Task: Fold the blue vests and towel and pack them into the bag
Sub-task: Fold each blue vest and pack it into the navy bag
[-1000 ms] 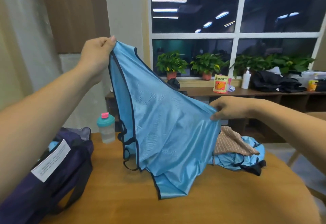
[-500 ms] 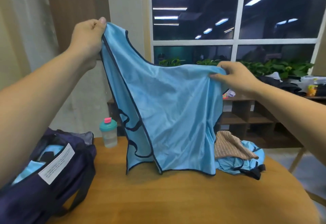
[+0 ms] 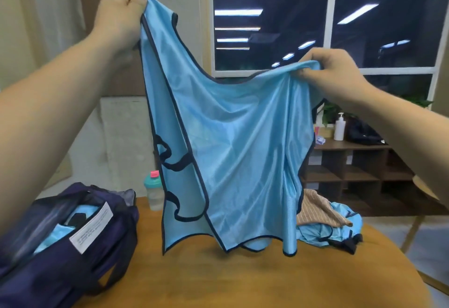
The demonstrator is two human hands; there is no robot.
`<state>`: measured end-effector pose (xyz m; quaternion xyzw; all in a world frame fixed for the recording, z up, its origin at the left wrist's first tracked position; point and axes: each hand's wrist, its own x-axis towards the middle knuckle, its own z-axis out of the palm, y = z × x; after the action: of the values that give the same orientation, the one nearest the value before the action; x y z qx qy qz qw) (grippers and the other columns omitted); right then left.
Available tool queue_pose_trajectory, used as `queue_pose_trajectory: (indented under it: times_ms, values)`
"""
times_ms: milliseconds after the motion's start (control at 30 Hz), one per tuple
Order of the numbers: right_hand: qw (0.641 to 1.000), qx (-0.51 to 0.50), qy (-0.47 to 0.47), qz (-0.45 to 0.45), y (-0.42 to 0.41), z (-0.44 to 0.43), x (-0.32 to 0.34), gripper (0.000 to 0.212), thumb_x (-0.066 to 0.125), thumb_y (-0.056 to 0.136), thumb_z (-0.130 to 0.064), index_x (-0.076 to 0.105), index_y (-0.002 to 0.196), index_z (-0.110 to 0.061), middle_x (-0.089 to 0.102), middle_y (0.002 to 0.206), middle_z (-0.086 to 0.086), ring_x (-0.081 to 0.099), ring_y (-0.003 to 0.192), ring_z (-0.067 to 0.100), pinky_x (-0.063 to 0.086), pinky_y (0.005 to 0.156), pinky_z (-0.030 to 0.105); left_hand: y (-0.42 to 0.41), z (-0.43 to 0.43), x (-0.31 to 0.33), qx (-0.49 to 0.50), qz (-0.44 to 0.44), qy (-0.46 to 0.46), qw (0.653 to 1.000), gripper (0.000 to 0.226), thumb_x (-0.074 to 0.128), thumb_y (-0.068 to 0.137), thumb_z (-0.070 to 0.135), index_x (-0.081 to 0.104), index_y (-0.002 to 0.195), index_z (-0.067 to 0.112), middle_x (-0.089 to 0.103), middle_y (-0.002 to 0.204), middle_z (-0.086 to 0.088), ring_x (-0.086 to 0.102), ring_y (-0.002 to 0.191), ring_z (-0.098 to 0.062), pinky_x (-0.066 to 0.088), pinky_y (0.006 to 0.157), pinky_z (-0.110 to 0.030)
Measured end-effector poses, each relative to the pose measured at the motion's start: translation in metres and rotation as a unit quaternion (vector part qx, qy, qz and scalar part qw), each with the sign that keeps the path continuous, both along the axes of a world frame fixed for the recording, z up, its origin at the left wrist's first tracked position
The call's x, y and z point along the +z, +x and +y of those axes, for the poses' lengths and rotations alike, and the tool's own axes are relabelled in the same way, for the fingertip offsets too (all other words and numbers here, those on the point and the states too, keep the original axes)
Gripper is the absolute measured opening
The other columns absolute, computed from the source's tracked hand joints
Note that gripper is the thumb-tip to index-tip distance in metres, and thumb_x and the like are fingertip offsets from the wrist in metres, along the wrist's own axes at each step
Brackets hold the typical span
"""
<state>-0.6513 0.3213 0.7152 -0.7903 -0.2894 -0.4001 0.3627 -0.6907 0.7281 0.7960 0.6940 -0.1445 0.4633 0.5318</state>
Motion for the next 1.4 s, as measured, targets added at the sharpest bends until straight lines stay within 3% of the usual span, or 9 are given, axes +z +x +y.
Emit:
queue_pose_trajectory:
  times_ms: [133, 267, 400, 500, 700, 900, 1100, 1300, 1400]
  values:
    - [0.999, 0.008, 0.038, -0.001, -0.003, -0.005, 0.005, 0.025, 0.076, 0.094, -0.037, 0.071, 0.090, -0.012, 0.071, 0.091, 0.010, 0.059, 0.080, 0.009, 0.048, 0.075, 0.033, -0.005, 0.004, 0.004, 0.002, -0.015, -0.020, 1.000, 0.045, 0.052, 0.108, 0.042, 0.039, 0.069, 0.025, 0.039, 0.063, 0.009, 0.040, 0.055, -0.010, 0.034, 0.055, -0.028]
    - [0.998, 0.003, 0.038, 0.042, 0.009, -0.004, -0.013, 0.023, 0.076, 0.096, -0.032, 0.070, 0.091, -0.011, 0.065, 0.082, -0.005, 0.058, 0.075, 0.005, 0.048, 0.071, 0.024, 0.017, 0.017, -0.018, 0.051, 0.024, -0.028, 0.998, 0.047, 0.054, 0.107, 0.043, 0.039, 0.066, 0.025, 0.037, 0.065, 0.006, 0.037, 0.056, -0.010, 0.034, 0.056, -0.027]
    - [0.995, -0.003, -0.005, 0.103, 0.036, 0.004, -0.055, 0.016, 0.076, 0.097, -0.027, 0.070, 0.086, -0.016, 0.067, 0.081, -0.005, 0.058, 0.070, -0.003, 0.046, 0.067, 0.016, 0.058, 0.029, -0.071, 0.078, 0.096, -0.036, 0.992, 0.049, 0.056, 0.105, 0.046, 0.041, 0.063, 0.025, 0.036, 0.064, 0.006, 0.036, 0.055, -0.012, 0.034, 0.055, -0.026]
    - [0.988, -0.024, -0.046, 0.145, 0.066, 0.012, -0.096, 0.022, 0.078, 0.096, -0.030, 0.067, 0.080, -0.018, 0.065, 0.078, -0.002, 0.056, 0.070, 0.004, 0.044, 0.066, 0.028, 0.093, 0.036, -0.119, 0.096, 0.143, -0.025, 0.985, 0.051, 0.053, 0.108, 0.045, 0.037, 0.063, 0.026, 0.031, 0.063, 0.007, 0.028, 0.051, -0.009, 0.026, 0.047, -0.025]
    - [0.969, -0.048, -0.122, 0.210, 0.129, 0.032, -0.177, 0.023, 0.077, 0.094, -0.034, 0.070, 0.084, -0.015, 0.071, 0.087, 0.009, 0.068, 0.085, 0.028, 0.055, 0.075, 0.048, 0.173, 0.047, -0.219, 0.082, 0.220, -0.010, 0.972, 0.048, 0.051, 0.109, 0.038, 0.033, 0.066, 0.027, 0.028, 0.066, 0.004, 0.023, 0.055, -0.010, 0.020, 0.050, -0.028]
    - [0.956, -0.081, -0.169, 0.227, 0.182, 0.053, -0.234, 0.016, 0.078, 0.091, -0.025, 0.069, 0.082, -0.015, 0.070, 0.083, 0.000, 0.066, 0.084, 0.021, 0.044, 0.070, 0.037, 0.240, 0.058, -0.308, 0.055, 0.281, 0.006, 0.958, 0.033, 0.054, 0.107, 0.039, 0.055, 0.079, 0.020, 0.045, 0.075, 0.000, 0.037, 0.063, -0.012, 0.034, 0.065, -0.030]
    - [0.942, -0.122, -0.151, 0.274, 0.228, 0.068, -0.276, 0.010, 0.074, 0.090, -0.023, 0.073, 0.085, -0.014, 0.070, 0.080, 0.001, 0.066, 0.083, 0.021, 0.044, 0.070, 0.033, 0.294, 0.053, -0.368, 0.078, 0.322, 0.039, 0.943, 0.039, 0.055, 0.108, 0.038, 0.056, 0.076, 0.015, 0.050, 0.076, -0.005, 0.043, 0.076, -0.017, 0.033, 0.069, -0.033]
    - [0.928, -0.139, -0.155, 0.308, 0.261, 0.076, -0.316, 0.010, 0.070, 0.091, -0.026, 0.069, 0.082, -0.021, 0.071, 0.082, -0.001, 0.068, 0.083, 0.021, 0.061, 0.081, 0.048, 0.332, 0.051, -0.427, 0.109, 0.382, 0.048, 0.916, 0.042, 0.054, 0.105, 0.043, 0.052, 0.070, 0.019, 0.049, 0.068, 0.001, 0.049, 0.077, -0.022, 0.040, 0.073, -0.035]
    - [0.918, -0.163, -0.169, 0.320, 0.274, 0.075, -0.332, 0.012, 0.071, 0.091, -0.035, 0.064, 0.088, -0.026, 0.070, 0.085, -0.003, 0.067, 0.088, 0.025, 0.054, 0.094, 0.055, 0.333, 0.043, -0.443, 0.131, 0.391, 0.076, 0.908, 0.019, 0.060, 0.104, 0.036, 0.068, 0.094, 0.023, 0.065, 0.094, 0.003, 0.059, 0.096, -0.021, 0.048, 0.088, -0.036]
